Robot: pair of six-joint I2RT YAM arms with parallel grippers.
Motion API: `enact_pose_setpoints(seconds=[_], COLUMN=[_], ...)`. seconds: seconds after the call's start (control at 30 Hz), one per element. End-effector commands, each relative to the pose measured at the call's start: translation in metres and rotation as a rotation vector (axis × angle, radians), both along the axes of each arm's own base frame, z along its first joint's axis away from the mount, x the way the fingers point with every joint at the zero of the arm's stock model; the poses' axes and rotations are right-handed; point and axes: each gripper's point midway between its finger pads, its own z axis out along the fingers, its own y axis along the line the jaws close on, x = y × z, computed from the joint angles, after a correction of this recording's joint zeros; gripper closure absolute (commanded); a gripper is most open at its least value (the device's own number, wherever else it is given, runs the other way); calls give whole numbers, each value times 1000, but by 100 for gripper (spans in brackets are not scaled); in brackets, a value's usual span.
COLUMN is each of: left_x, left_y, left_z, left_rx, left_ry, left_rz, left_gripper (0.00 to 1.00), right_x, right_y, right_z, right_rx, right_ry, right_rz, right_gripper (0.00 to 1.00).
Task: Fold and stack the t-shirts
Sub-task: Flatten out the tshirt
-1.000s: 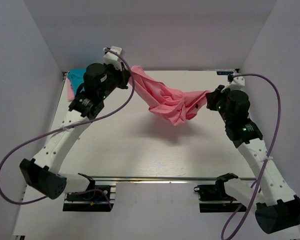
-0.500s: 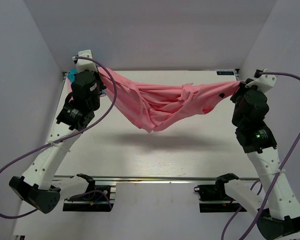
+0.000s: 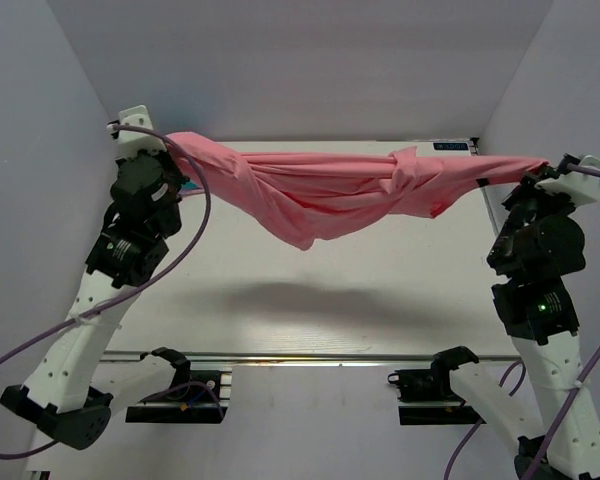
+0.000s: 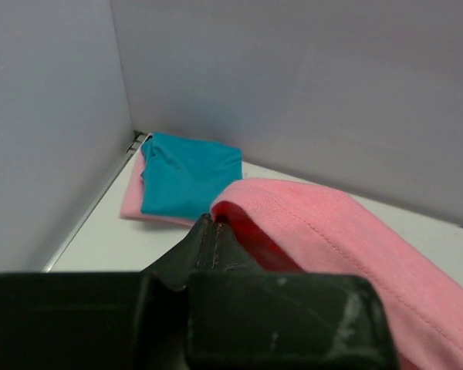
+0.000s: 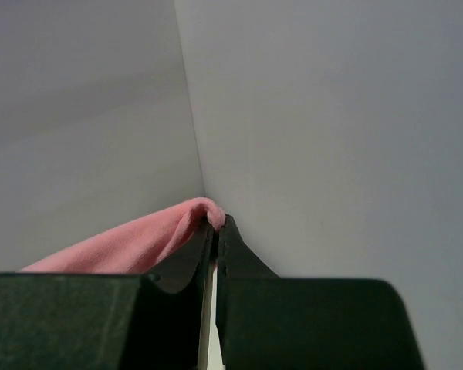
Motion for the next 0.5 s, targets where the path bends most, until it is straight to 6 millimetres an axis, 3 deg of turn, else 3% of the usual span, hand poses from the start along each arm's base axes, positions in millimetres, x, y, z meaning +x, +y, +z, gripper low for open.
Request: enact_pose_setpoints(seconds=[0.0, 0.07, 0.17, 0.27, 0.4, 0.43, 0.47], left_x=[-40, -43, -36, -4, 47, 68, 78], left_y=[28, 19, 6, -20, -62, -67, -72], left_z=[49, 59, 56, 25, -54, -88, -108], left_rx=[-13, -26, -23, -14, -21, 8, 10], left_ry=[-122, -163, -170, -81, 96, 182, 227], left_rz=[23, -44, -109, -170, -251, -230, -226], left_gripper=[100, 100, 100, 100, 100, 100, 100], right_x=[-45, -49, -43, -15, 41, 61, 74], right_y=[-27, -17, -10, 2, 24, 30, 31], right_z=[45, 49, 43, 18, -50, -90, -113], right_rx=[20, 24, 29, 22, 58, 82, 79], right_ry=[-154, -186, -181, -110, 51, 132, 197], right_rz=[-92, -8, 33, 60, 91, 84, 61], right_gripper=[100, 100, 100, 100, 100, 100, 100])
